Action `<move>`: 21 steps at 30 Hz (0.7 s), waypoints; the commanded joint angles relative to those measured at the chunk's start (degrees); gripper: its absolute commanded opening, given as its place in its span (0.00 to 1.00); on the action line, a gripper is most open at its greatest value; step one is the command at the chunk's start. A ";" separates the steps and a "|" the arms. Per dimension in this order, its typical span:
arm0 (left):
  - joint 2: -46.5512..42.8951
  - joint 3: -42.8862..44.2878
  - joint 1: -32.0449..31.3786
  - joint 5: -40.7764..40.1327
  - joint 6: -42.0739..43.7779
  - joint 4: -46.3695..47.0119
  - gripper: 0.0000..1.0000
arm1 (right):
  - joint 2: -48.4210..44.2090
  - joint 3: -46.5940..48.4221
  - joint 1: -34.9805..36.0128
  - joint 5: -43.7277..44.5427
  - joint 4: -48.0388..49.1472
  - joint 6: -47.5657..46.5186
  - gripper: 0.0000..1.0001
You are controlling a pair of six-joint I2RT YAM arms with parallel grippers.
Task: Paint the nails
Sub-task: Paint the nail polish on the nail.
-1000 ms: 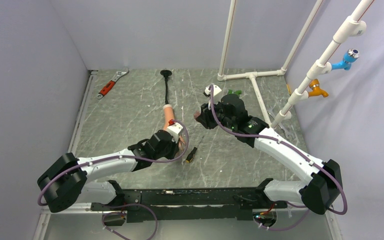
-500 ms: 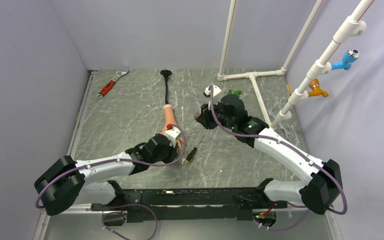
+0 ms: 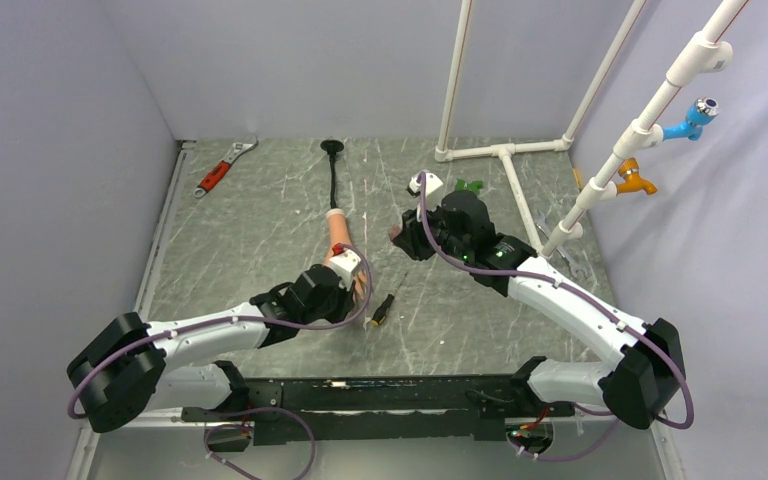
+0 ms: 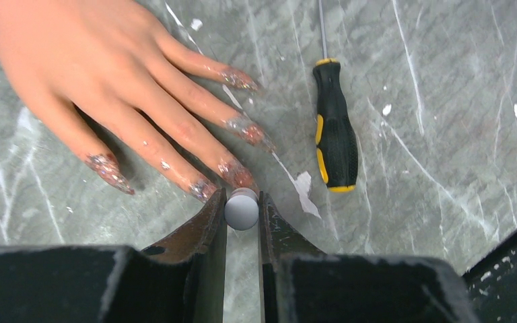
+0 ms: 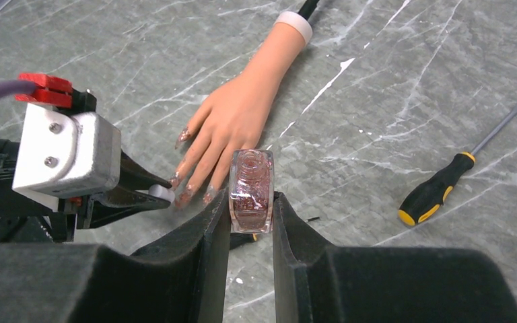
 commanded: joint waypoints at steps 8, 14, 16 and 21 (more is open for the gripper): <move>0.86 4.86 0.07 -5.19 1.12 0.74 0.00 | -1.64 -0.07 -0.13 0.55 3.65 -0.03 0.00; 2.06 4.39 0.09 -4.24 0.98 2.00 0.00 | -1.55 -0.07 -0.19 0.52 3.73 -0.11 0.00; 2.29 3.81 0.09 -3.51 0.59 2.51 0.00 | -1.46 -0.02 -0.14 0.46 3.80 -0.11 0.00; 1.85 1.93 0.09 -2.14 -0.92 4.03 0.00 | -1.26 0.13 -0.22 0.20 3.82 -0.11 0.00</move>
